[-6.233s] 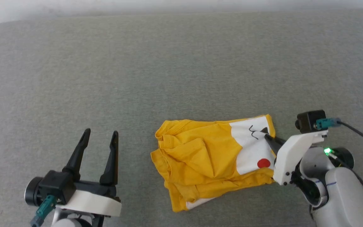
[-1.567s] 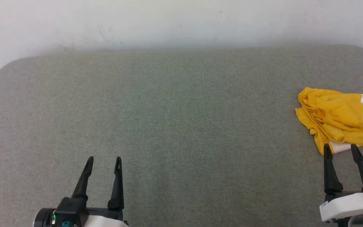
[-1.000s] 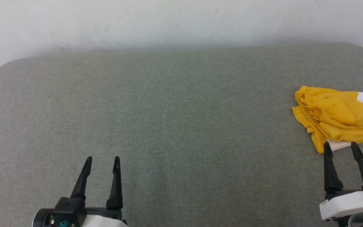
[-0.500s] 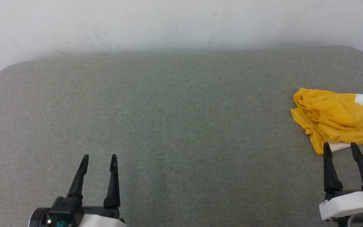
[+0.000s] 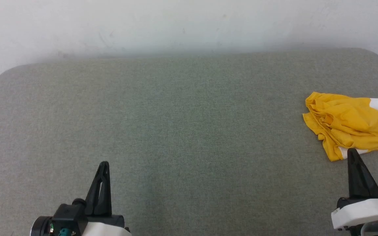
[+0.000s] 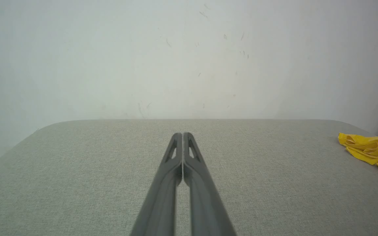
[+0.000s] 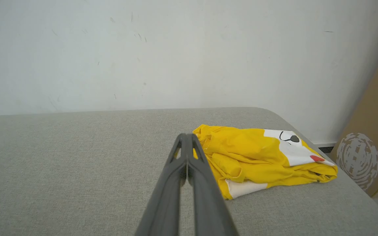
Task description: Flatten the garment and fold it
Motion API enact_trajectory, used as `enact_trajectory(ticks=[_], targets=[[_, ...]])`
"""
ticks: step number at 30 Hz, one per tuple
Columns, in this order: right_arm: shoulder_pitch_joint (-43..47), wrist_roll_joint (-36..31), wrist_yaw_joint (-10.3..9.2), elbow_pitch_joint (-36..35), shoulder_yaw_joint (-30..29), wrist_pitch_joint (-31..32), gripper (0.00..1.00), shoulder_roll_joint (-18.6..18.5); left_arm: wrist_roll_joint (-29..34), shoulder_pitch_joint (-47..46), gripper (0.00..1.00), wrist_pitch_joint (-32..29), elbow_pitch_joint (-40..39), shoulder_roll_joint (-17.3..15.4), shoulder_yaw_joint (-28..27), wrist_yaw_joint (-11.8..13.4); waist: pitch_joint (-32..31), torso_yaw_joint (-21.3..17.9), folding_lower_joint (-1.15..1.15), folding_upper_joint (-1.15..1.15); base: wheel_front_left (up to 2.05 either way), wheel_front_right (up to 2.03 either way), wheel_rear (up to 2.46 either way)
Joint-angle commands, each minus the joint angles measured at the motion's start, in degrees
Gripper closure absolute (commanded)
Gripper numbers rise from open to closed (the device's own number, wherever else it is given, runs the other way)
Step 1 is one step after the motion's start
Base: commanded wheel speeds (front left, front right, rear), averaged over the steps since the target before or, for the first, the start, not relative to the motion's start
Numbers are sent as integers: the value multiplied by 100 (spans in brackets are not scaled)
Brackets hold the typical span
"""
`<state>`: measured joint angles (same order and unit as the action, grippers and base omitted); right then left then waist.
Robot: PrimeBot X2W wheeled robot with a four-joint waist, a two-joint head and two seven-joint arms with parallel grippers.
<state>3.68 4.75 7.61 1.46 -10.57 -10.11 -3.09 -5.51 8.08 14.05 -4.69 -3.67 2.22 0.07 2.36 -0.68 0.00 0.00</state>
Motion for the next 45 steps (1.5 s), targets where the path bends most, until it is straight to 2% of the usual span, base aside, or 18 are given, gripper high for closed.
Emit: enact_trajectory(ticks=[1,45], targets=[[-26,-31,-1,-9,44,24,100,2,38,-56,100,-44,18,6,-13,-1,-3,1,0,0,0,0,0],[-152,-195,-5,-60,418,389,100,9,227,-334,100,-546,184,33,-90,-3,-89,26,0,0,0,0,0]])
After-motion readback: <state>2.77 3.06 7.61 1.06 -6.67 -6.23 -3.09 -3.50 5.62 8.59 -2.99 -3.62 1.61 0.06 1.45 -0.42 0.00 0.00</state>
